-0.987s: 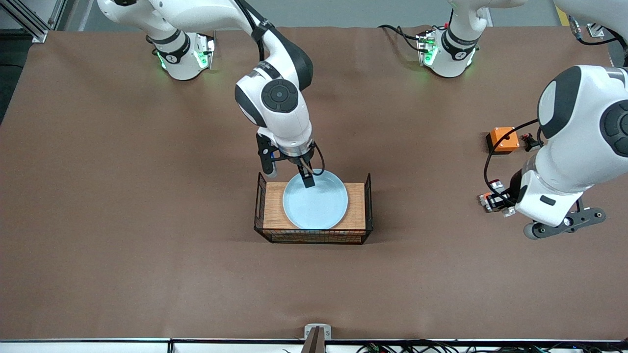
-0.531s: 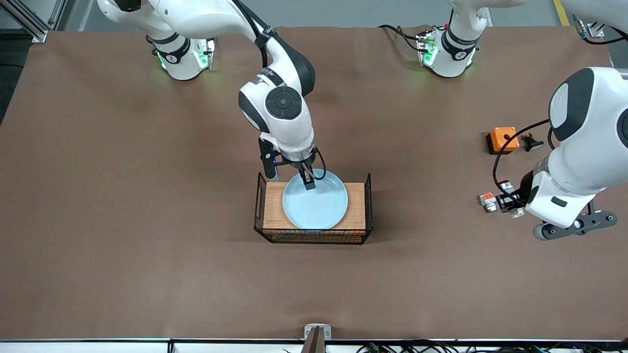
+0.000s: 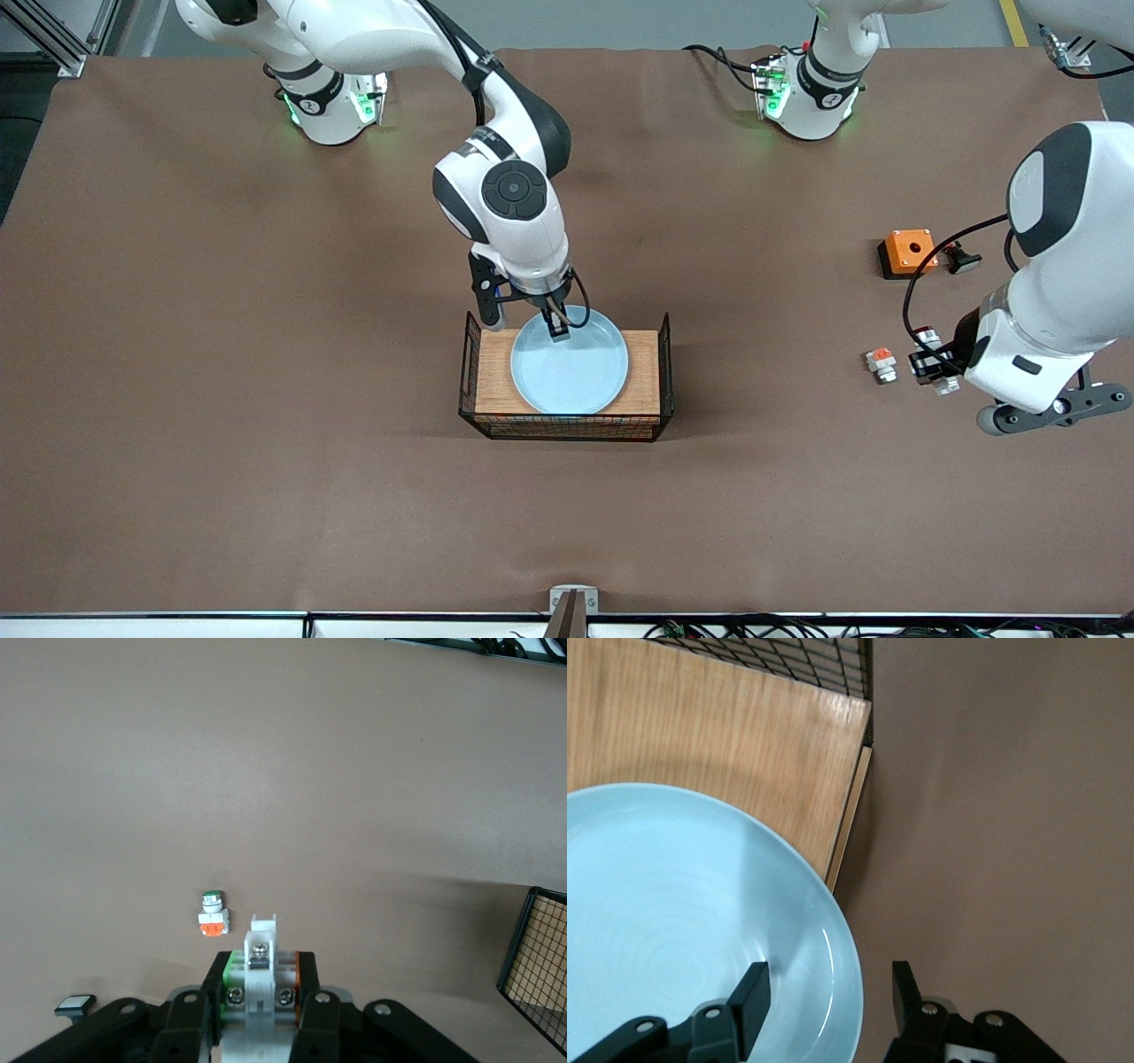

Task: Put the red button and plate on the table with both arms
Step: 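Carry the button toward the orange box while the right gripper grips the plate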

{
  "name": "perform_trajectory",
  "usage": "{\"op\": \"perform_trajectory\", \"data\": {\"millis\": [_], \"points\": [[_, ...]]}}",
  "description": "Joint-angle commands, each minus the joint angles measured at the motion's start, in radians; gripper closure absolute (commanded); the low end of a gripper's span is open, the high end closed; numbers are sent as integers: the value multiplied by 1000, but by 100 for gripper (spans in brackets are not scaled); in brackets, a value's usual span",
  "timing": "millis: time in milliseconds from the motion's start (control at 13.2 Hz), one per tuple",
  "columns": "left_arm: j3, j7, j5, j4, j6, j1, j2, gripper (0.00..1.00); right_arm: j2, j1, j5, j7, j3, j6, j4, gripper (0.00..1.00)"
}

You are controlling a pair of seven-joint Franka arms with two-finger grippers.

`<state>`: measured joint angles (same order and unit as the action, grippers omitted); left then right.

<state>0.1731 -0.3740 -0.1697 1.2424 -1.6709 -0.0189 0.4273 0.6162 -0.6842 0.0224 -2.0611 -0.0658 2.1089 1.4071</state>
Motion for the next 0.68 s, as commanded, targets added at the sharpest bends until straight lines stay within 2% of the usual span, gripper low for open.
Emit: {"op": "perform_trajectory", "data": {"millis": [0,304,607], "points": [[-1,32,12,23,7,14,-33,100,26,-18,63,-21,1,-7,-33,43],[0,40,15,25,7,14,-33,100,28,-20,65,-18,3,-7,-34,49],[5,40,15,26,8,28,-38,100,27,-20,67,18,3,-9,-40,70]]}}
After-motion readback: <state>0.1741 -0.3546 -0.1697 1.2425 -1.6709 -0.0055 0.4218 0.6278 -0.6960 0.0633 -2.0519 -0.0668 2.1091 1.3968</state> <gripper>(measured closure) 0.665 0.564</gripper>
